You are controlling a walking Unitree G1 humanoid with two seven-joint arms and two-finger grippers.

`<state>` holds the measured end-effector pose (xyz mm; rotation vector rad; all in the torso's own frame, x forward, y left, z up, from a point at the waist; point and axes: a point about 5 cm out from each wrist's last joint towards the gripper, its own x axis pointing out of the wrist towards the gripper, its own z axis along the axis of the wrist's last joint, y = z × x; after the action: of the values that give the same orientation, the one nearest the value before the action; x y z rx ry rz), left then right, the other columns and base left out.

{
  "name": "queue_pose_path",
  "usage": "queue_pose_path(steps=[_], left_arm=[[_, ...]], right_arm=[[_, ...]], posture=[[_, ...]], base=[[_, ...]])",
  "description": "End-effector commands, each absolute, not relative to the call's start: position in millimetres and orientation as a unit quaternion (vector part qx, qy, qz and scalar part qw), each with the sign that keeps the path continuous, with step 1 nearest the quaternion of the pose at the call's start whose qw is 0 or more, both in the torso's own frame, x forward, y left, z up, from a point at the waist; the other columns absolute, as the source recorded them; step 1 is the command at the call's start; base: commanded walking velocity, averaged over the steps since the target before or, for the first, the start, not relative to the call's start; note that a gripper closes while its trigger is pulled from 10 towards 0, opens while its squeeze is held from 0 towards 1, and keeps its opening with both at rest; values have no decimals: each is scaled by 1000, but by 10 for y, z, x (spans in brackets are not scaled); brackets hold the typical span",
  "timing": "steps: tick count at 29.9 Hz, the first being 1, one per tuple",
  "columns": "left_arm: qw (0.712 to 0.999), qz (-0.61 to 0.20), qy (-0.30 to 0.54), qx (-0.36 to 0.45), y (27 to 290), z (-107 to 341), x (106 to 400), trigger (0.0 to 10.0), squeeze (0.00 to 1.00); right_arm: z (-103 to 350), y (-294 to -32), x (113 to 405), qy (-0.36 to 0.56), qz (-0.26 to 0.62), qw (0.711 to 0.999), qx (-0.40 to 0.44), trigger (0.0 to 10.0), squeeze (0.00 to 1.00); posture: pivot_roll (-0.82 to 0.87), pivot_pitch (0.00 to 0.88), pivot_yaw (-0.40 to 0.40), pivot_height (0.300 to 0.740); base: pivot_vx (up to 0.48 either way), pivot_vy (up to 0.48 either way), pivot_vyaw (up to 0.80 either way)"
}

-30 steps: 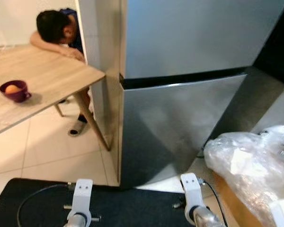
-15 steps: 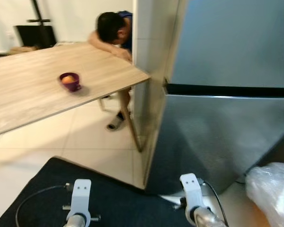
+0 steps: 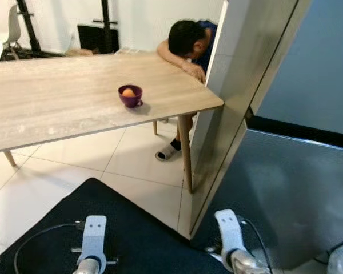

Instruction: Restocking fridge

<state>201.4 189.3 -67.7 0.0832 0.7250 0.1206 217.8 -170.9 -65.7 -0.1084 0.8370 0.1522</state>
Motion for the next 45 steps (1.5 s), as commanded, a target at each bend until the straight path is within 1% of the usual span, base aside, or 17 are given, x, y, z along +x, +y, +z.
queue_pose_path(steps=[1, 8, 16, 18, 29, 33, 35, 41, 43, 45], left_arm=[[927, 59, 369, 37, 1866, -726, 1942, 10000, 0], [927, 59, 368, 36, 1870, -725, 1940, 10000, 0], [927, 61, 368, 38, 1881, -723, 1943, 10000, 0], [927, 61, 368, 37, 1884, -723, 1943, 10000, 0], [928, 65, 365, 29, 1888, -722, 1939, 10000, 0], [928, 66, 365, 28, 1887, -725, 1932, 10000, 0], [928, 66, 367, 26, 1883, -731, 1923, 10000, 0], [926, 65, 371, 26, 1889, -748, 1890, 10000, 0], [925, 64, 374, 23, 1891, -755, 1877, 10000, 0], [926, 67, 372, 23, 1907, -754, 1871, 10000, 0]], right_arm=[[-677, -1746, 2145, 415, 71, 905, -58, 10000, 0], [-688, -1796, 2115, 418, 67, 904, -61, 10000, 0], [-687, -1790, 2119, 415, 65, 905, -63, 10000, 0], [-693, -1793, 2114, 420, 50, 905, -41, 10000, 0], [-692, -1780, 2116, 418, 52, 906, -40, 10000, 0], [-702, -1700, 2109, 420, 76, 903, -54, 10000, 0], [-702, -1683, 2114, 421, 83, 901, -68, 10000, 0], [-716, -1697, 2090, 424, 76, 900, -67, 10000, 0], [-719, -1727, 2079, 423, 57, 903, -47, 10000, 0], [-722, -1757, 2073, 427, 54, 901, -55, 10000, 0]], posture=[[-58, 26, -70, 731], [-56, 23, -69, 731], [-58, 30, -67, 731], [-58, 30, -66, 731], [-55, 35, -67, 731], [-53, 38, -70, 731], [-49, 35, -72, 731], [-50, 30, -62, 731], [-52, 29, -59, 731], [-52, 29, -59, 731]], base=[[0, 0, 800], [0, 0, 773], [0, 0, 704], [0, 0, 0], [0, 0, 0], [0, 0, 0], [0, 0, 800], [0, 0, 800], [0, 0, 0], [0, 0, 0]])
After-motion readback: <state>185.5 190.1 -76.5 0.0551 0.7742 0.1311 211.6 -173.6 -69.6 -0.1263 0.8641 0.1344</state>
